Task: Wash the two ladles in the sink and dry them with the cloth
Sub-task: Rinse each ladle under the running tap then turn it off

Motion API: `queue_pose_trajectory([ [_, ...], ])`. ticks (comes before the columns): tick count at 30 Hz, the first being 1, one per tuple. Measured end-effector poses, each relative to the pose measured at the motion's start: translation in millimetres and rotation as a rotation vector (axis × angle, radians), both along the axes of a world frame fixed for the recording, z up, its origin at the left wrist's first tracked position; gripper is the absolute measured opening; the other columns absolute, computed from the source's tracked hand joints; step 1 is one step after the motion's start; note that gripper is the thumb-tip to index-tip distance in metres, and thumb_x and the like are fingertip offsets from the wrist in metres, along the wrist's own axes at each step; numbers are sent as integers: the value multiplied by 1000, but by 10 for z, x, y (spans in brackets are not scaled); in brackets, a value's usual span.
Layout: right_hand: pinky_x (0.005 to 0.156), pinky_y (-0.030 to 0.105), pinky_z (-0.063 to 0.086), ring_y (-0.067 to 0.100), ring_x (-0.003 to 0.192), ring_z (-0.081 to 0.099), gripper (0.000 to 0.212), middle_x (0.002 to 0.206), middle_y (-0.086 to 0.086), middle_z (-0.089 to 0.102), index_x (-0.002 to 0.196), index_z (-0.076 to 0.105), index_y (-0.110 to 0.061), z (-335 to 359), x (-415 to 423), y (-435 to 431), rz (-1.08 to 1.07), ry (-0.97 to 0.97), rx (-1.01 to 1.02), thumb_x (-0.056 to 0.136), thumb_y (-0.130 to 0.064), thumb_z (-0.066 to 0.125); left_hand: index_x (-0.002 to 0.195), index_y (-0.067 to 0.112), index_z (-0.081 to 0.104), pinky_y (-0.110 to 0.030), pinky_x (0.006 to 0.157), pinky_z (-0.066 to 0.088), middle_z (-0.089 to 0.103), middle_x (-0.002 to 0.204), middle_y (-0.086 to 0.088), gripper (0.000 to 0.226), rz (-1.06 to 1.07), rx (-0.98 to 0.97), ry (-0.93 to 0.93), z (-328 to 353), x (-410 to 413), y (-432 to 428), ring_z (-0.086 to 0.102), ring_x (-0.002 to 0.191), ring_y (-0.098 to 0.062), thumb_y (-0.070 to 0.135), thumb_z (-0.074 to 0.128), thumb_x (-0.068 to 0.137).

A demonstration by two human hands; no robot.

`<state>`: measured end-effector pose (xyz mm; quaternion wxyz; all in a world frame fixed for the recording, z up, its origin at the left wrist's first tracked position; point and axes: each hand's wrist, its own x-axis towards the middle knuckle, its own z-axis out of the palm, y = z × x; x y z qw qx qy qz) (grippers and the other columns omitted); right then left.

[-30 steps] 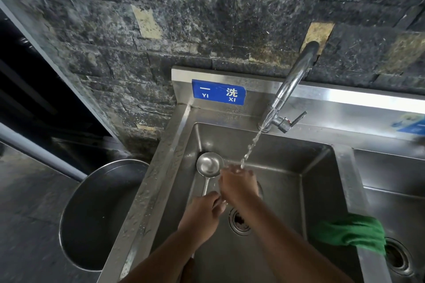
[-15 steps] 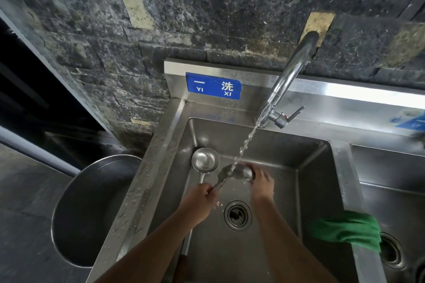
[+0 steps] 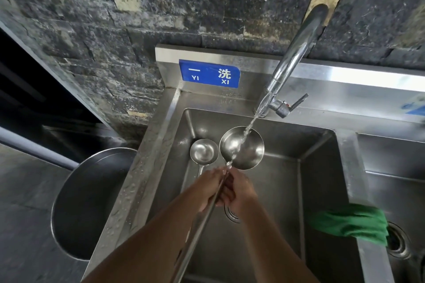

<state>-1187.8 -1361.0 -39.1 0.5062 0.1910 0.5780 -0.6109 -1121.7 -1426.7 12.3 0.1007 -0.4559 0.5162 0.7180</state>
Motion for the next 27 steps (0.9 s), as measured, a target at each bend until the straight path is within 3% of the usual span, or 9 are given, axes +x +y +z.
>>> queue_pose_trajectory([
  [3,40,23,34,20,32,40,38,43,5,42,55,49,-11,-54,-47,-1,87,-34,14,90,-24,57,66,9,58,-15,35,37,58,47,-7,48,27,37,-41,-36,-25,26,51,33,-14,37,40,101],
  [6,42,25,39,24,46,46,28,59,10,48,64,55,-10,-147,-122,-23,105,-29,31,83,-28,63,71,10,60,-17,37,41,60,54,-7,51,58,145,-55,-65,67,79,53,37,-15,46,40,101],
  [9,38,22,44,20,43,55,28,71,15,50,76,54,-3,-232,-262,-66,29,14,-7,98,-17,45,77,5,58,-19,37,40,61,54,-10,54,9,114,-115,-153,231,199,54,38,-17,46,35,102],
  [12,50,23,53,12,47,63,24,62,6,63,84,55,-2,-375,-418,-80,-118,-80,-69,102,-8,42,77,3,54,-16,34,39,61,49,-9,60,49,129,-122,-266,365,297,53,32,-16,44,23,105],
  [14,55,28,55,17,51,63,27,56,8,64,81,57,0,-524,-418,-89,-183,-149,-57,102,-9,42,75,4,52,-16,33,39,61,47,-7,61,62,160,-109,-352,433,321,53,31,-15,45,19,105],
  [21,65,34,53,22,56,60,17,71,12,62,90,61,1,-900,-94,-41,-160,-228,32,96,-9,49,70,7,53,-16,34,36,56,48,-6,55,123,91,-194,-595,416,454,46,30,-16,40,28,105],
  [23,76,33,54,23,62,61,20,66,12,65,94,63,1,-951,-94,-50,-174,-255,21,97,-12,49,67,9,51,-14,34,34,54,46,-6,56,153,125,-246,-680,352,484,44,28,-17,42,26,104],
  [25,95,36,53,24,74,63,24,77,15,68,106,64,7,-1016,-127,-59,-207,-241,13,95,-10,52,66,10,50,-14,33,33,52,43,-5,56,166,137,-255,-759,300,510,43,26,-16,42,24,104],
  [27,102,40,50,26,80,65,26,90,18,66,113,63,8,-1024,-164,-51,-237,-230,12,93,-7,55,65,10,50,-14,33,32,51,42,-4,55,175,134,-250,-812,259,527,42,27,-16,38,23,105],
])
